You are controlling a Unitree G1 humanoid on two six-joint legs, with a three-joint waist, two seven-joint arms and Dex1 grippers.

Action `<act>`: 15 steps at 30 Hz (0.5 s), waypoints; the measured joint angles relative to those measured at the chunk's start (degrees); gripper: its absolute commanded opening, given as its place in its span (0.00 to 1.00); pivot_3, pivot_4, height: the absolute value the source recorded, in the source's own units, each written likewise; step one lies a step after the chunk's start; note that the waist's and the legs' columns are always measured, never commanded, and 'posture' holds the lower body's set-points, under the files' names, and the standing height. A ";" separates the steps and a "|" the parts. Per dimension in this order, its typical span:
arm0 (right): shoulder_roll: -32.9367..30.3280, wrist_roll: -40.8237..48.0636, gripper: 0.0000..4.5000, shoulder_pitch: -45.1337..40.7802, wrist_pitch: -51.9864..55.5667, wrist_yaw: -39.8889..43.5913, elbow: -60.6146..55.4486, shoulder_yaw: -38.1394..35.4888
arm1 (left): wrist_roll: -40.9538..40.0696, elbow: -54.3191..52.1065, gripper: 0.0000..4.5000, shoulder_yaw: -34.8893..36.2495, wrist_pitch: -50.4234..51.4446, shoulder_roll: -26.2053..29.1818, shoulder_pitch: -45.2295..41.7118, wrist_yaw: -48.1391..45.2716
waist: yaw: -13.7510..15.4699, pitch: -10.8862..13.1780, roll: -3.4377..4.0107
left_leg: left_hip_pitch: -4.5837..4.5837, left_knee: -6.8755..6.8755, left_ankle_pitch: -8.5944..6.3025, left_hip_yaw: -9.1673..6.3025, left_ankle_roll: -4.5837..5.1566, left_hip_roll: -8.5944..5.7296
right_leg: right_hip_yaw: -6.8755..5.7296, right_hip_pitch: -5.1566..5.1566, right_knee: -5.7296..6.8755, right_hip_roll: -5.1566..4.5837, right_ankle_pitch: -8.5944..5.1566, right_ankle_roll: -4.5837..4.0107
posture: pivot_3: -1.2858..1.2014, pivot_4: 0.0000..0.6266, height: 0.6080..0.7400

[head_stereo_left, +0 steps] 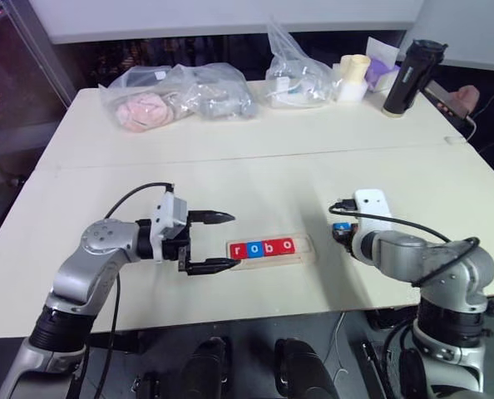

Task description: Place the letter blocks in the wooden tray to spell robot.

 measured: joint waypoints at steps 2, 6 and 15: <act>-1.81 7.36 0.25 -0.04 0.00 -5.26 1.27 -0.32 | 0.00 0.03 1.00 0.00 0.00 0.00 -0.14 -0.02 | 0.06 0.00 -0.01 | -0.02 0.01 -0.01 0.00 0.02 0.00 | -0.02 0.02 -0.05 -0.02 0.00 0.00 | 0.52 0.24 0.98; -6.01 23.25 0.25 0.15 -0.72 -16.72 4.44 0.40 | 0.03 0.23 1.00 -0.02 -0.14 -0.05 -0.60 -0.08 | 0.06 0.01 -0.01 | -0.09 0.02 -0.05 -0.01 0.09 0.00 | -0.06 0.04 -0.21 -0.03 0.01 0.00 | 0.52 0.24 0.98; -29.97 53.87 0.25 3.42 -25.02 -31.98 2.71 19.88 | 0.11 0.68 1.00 -0.02 -0.81 -0.07 -0.78 -0.05 | 0.09 0.04 -0.06 | -0.19 0.03 -0.19 0.10 0.35 -0.01 | -0.14 0.17 -0.64 -0.13 -0.01 0.06 | 0.52 0.24 0.98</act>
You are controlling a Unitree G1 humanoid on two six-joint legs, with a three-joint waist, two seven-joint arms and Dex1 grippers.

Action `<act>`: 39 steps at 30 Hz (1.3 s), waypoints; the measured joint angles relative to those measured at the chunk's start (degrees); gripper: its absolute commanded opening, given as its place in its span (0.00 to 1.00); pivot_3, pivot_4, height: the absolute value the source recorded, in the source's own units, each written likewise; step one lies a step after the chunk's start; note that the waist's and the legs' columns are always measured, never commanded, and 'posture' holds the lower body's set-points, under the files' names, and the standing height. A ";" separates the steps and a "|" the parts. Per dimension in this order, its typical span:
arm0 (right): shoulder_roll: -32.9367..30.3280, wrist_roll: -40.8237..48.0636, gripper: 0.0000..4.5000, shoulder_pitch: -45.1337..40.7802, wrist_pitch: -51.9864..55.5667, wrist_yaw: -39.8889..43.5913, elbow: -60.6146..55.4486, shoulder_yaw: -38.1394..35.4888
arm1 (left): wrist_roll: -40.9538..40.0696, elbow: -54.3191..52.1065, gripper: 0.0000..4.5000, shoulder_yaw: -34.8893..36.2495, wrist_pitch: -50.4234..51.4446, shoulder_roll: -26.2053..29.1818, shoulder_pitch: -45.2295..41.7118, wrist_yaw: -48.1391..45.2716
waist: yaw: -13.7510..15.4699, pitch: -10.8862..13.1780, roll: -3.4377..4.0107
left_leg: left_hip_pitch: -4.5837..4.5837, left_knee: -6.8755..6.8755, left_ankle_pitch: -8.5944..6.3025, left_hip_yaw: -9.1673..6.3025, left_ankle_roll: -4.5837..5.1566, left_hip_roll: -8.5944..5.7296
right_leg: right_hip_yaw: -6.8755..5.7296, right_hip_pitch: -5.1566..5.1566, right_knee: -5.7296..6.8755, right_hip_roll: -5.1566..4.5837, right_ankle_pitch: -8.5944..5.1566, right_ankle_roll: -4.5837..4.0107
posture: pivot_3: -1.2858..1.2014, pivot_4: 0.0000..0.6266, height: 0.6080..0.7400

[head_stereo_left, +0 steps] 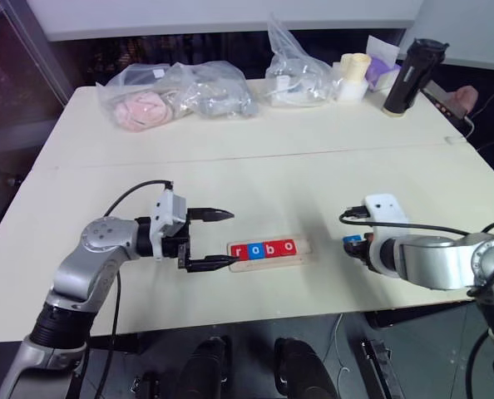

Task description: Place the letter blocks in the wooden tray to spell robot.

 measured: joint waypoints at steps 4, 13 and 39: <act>-1.85 0.09 0.25 0.13 -4.09 1.24 -1.01 2.54 | 0.01 0.02 1.00 0.00 -0.02 0.00 0.03 0.04 | 0.16 0.00 -0.01 | -0.01 0.07 0.00 -0.01 0.00 0.00 | 0.00 0.02 0.00 -0.01 0.00 0.00 | 0.52 0.24 0.98; -3.16 0.15 0.50 -0.23 -7.83 1.44 -1.24 6.39 | 0.01 -0.03 1.00 0.01 -0.02 0.01 0.17 0.18 | 0.11 0.00 0.00 | -0.02 -0.02 -0.01 -0.03 0.00 0.00 | 0.01 0.00 -0.06 -0.05 0.00 -0.01 | 0.52 0.24 0.98; -21.32 -84.06 0.99 -6.17 -51.51 117.88 15.17 19.93 | 0.46 0.07 1.00 -0.01 -0.04 0.00 -0.42 0.16 | 1.36 0.03 0.04 | -0.05 0.13 -0.31 0.76 0.39 -0.09 | 0.33 -0.17 -0.18 -0.30 0.07 0.41 | 0.52 0.24 0.98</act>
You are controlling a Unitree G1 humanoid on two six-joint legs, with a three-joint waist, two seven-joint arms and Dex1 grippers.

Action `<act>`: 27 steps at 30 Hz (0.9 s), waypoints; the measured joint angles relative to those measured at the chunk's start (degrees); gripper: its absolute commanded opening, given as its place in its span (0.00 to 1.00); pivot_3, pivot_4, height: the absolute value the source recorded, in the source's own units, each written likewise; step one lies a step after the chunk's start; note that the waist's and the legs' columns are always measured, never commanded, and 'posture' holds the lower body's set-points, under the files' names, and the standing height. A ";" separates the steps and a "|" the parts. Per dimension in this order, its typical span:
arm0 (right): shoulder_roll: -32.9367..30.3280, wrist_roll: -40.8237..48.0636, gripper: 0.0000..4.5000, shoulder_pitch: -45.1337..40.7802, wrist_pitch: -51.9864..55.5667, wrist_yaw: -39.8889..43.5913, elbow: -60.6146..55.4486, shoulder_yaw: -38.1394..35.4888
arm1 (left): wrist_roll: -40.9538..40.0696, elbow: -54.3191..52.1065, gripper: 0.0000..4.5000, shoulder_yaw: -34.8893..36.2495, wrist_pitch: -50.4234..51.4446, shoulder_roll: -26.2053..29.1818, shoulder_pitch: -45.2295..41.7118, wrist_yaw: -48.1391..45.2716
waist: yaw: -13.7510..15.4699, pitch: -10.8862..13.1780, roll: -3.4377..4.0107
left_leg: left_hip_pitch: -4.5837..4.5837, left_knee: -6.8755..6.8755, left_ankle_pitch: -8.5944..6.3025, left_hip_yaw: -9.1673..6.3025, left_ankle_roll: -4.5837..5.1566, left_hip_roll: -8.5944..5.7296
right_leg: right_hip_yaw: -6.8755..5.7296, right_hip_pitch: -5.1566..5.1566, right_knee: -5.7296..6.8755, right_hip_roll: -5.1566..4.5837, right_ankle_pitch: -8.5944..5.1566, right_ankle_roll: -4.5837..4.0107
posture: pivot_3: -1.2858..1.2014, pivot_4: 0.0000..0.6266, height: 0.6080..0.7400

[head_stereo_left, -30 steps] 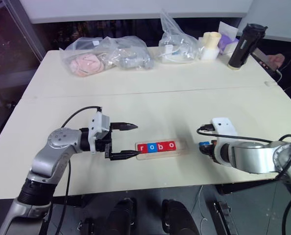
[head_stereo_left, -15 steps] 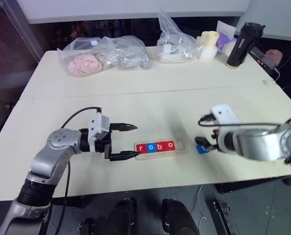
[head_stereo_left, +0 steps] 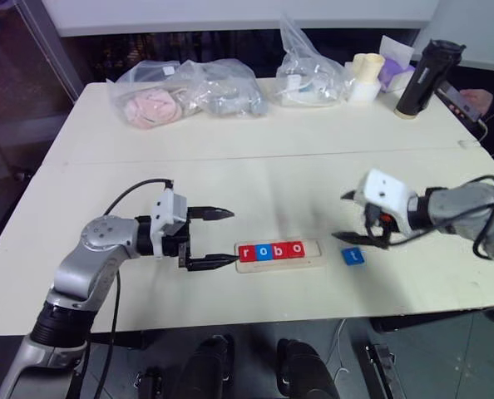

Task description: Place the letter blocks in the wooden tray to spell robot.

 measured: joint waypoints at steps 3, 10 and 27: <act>0.96 -3.71 0.99 3.15 -6.08 7.48 5.37 -1.47 | 0.00 -0.07 1.00 0.04 0.06 0.05 0.05 0.08 | -0.08 0.00 0.00 | 0.04 0.01 0.00 0.03 -0.01 0.03 | 0.05 -0.06 0.12 -0.01 0.01 -0.01 | 0.52 0.24 0.98; 6.74 -6.64 0.99 4.57 -7.72 15.71 11.90 -6.68 | -0.01 -0.65 1.00 0.05 0.16 0.14 0.65 0.52 | -0.01 -0.01 0.00 | 0.09 0.03 -0.01 0.06 -0.02 0.07 | 0.05 -0.05 0.20 -0.04 0.02 -0.04 | 0.52 0.24 0.98; 16.09 -13.92 0.99 2.52 -7.61 22.72 21.54 -10.66 | -0.05 -0.88 1.00 0.13 1.16 0.49 0.58 1.10 | 0.04 -0.02 0.00 | 0.13 0.08 0.00 0.08 -0.03 0.04 | 0.05 0.00 0.21 -0.03 0.08 0.01 | 0.52 0.24 0.98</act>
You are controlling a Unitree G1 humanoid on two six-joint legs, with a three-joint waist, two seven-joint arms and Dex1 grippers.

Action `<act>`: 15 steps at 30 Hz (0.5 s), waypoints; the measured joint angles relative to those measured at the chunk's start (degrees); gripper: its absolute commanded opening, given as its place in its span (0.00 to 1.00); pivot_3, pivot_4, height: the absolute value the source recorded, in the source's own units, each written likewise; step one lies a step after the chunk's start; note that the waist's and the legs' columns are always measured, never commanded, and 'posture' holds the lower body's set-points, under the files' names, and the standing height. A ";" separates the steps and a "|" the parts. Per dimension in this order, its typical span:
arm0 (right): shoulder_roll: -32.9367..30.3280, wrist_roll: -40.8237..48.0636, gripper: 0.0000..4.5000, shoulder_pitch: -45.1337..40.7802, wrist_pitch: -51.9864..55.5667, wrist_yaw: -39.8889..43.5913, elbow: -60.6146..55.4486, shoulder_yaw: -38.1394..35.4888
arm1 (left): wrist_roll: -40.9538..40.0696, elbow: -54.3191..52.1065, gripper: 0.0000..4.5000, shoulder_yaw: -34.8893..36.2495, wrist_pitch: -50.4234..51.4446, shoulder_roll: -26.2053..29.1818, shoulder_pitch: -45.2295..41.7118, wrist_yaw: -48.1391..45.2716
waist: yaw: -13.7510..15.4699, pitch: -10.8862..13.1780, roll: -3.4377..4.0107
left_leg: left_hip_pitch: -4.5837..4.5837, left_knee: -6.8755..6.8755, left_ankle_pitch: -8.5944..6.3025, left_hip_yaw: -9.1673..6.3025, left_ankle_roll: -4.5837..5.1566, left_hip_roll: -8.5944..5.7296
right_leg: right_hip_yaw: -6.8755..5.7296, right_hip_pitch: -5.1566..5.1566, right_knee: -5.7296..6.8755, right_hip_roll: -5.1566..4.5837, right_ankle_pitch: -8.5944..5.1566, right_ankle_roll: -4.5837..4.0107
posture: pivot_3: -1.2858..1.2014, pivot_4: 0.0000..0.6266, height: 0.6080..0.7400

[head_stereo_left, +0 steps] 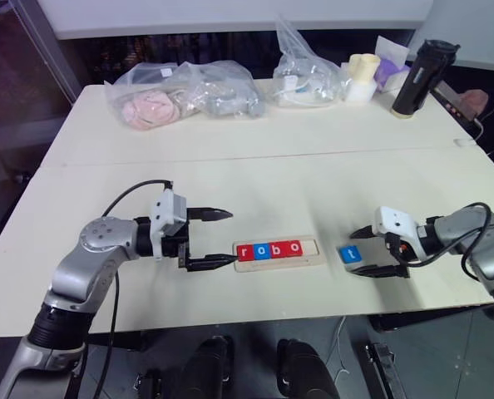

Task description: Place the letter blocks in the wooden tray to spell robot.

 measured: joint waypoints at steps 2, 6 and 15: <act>0.48 -0.99 0.94 -0.05 -0.49 0.24 0.22 -0.41 | 0.00 -0.02 1.00 0.00 0.02 0.00 0.00 0.02 | 0.00 0.00 0.00 | 0.03 0.01 0.00 0.00 -0.01 0.00 | 0.00 0.03 0.00 0.01 0.01 0.00 | 0.52 0.24 0.98; 1.60 -3.05 0.59 -0.75 -1.40 0.21 0.91 -0.78 | 0.00 -0.03 1.00 0.00 0.03 0.00 0.00 0.03 | 0.01 -0.01 0.00 | 0.12 0.01 0.00 0.00 -0.01 0.00 | 0.00 0.11 0.01 0.01 0.02 0.00 | 0.52 0.24 0.98; 2.74 -4.40 0.25 -1.40 -1.40 0.64 0.09 -1.34 | 0.00 -0.03 1.00 0.02 0.03 0.00 -0.01 0.07 | 0.00 -0.02 -0.01 | 0.14 0.03 0.01 0.00 -0.02 0.00 | 0.00 0.13 0.04 0.01 0.03 0.00 | 0.52 0.24 0.98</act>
